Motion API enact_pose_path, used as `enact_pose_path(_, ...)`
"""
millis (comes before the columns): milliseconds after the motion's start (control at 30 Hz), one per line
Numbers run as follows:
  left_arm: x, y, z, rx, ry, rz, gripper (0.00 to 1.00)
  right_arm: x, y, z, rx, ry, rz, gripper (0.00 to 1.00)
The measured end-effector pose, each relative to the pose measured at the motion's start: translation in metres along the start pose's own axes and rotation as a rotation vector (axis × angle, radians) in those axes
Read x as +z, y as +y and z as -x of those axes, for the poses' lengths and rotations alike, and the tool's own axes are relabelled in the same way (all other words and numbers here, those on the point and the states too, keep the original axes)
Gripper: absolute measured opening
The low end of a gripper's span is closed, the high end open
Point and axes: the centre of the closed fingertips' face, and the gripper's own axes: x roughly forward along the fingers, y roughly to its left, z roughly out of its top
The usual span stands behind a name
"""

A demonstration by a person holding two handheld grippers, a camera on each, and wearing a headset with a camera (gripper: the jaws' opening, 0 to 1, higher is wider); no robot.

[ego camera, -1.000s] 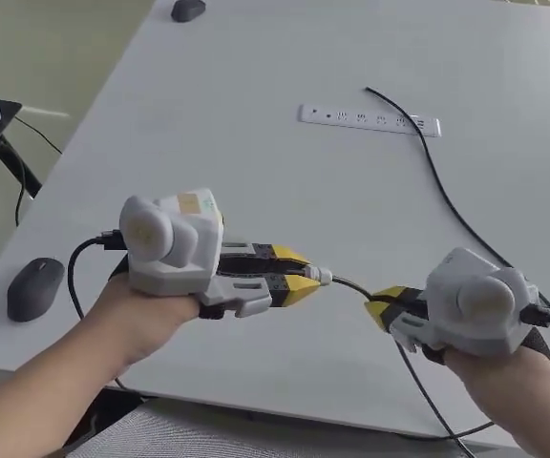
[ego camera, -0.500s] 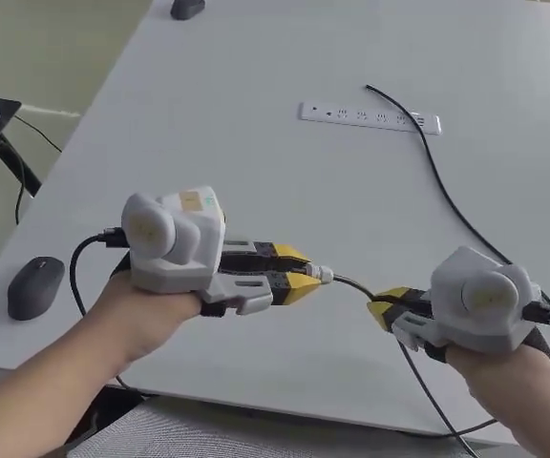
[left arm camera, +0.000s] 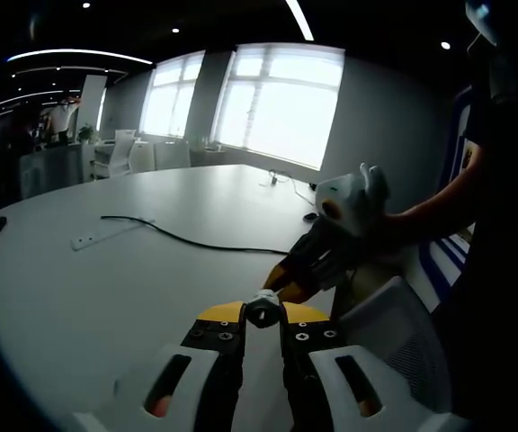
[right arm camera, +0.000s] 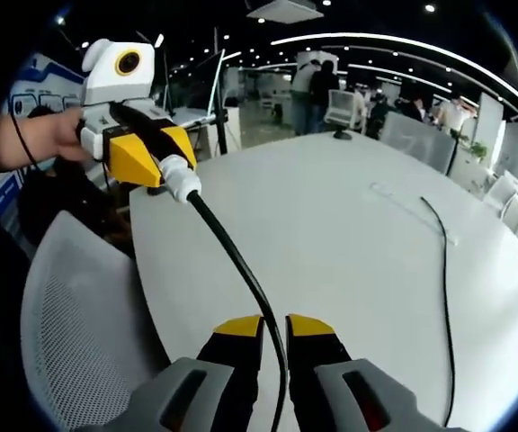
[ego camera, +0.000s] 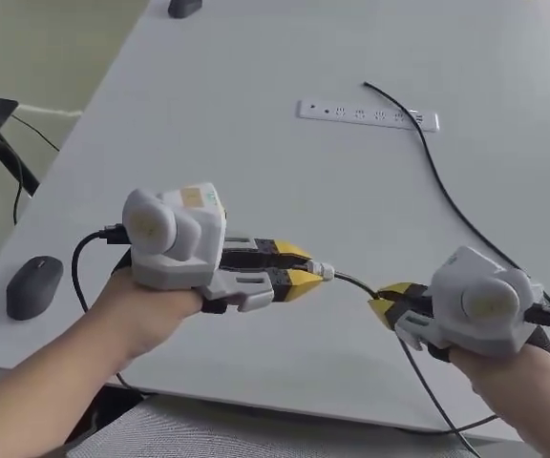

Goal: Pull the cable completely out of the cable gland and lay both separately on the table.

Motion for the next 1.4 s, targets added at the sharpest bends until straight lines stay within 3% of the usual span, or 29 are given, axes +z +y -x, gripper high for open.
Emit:
enact_pose_path(133,0.0,0.0,0.0,0.001,0.001,0.003,0.15,0.008,0.001,0.006,0.003,-0.021,0.036,0.11)
enact_pose_path(367,0.0,0.0,-0.001,0.001,0.002,0.003,0.15,0.037,0.013,0.011,0.05,-0.071,0.098,0.15)
enact_pose_path(533,0.0,0.0,-0.001,0.002,0.005,0.002,0.15,0.055,0.022,0.011,0.056,-0.106,0.19,0.13)
enact_pose_path(733,0.0,0.001,0.0,0.003,0.008,-0.001,0.15,0.062,0.035,0.006,0.093,-0.102,0.233,0.12)
enact_pose_path(1000,-0.001,0.001,0.0,0.001,0.008,-0.001,0.15,0.073,0.047,0.006,0.104,-0.127,0.323,0.05)
enact_pose_path(1233,0.0,0.001,0.002,-0.001,0.003,0.003,0.15,0.072,0.049,0.006,0.107,-0.131,0.354,0.01)
enact_pose_path(1400,0.0,-0.001,0.002,0.001,0.002,-0.002,0.15,0.072,0.05,0.006,0.101,-0.132,0.333,0.0)
